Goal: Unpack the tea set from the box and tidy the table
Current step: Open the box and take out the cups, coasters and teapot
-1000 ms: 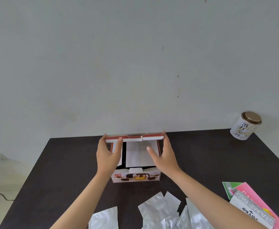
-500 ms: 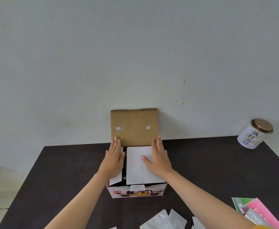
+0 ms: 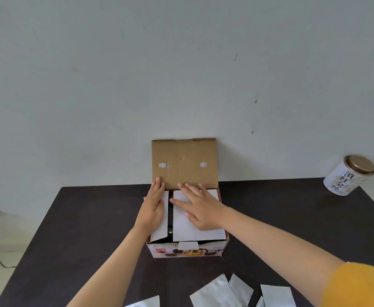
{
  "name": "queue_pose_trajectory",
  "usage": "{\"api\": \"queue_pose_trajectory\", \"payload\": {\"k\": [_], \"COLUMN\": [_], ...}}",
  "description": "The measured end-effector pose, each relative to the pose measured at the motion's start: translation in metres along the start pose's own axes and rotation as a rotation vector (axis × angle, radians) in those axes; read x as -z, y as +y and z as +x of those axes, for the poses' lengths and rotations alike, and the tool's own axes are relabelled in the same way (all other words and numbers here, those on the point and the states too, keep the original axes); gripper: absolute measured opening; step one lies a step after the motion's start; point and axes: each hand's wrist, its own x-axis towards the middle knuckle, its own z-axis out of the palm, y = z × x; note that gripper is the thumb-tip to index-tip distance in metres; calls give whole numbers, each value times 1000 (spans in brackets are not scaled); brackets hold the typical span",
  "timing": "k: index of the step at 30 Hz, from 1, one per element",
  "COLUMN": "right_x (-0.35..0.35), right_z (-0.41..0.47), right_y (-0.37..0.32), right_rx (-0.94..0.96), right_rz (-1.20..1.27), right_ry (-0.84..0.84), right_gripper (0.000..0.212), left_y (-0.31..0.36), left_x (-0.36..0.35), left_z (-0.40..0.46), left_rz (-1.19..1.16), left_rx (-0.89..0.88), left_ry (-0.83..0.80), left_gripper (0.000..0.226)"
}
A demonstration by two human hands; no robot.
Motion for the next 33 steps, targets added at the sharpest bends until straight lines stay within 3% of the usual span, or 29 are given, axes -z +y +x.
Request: {"api": "queue_pose_trajectory", "payload": {"k": [5,11,18,23,27,33], "right_x": [16,59,120,126,92,16], "right_z": [7,2,-35,-63,-74,-71], "right_y": [3,7,12,13,14,-7], "right_rx": [61,123,-170,-549,-692,-726], "right_rz": [-46,-11,-1,-29,-6,516], "right_ry": [-27,96,161,-56,-150,-129], "right_gripper": [56,41,53,66,70,77], "left_y": [2,2,0,-1,-1,8], "left_x": [-1,-1,-1,-1,-2,-2], "left_z": [1,1,1,1,1,-1], "left_rz": [-2,18,36,61,88,131], "left_rx": [10,18,6,0,-2,5], "left_ry": [1,-2,5,0,3,-5], "left_gripper": [55,53,52,51,51,50]}}
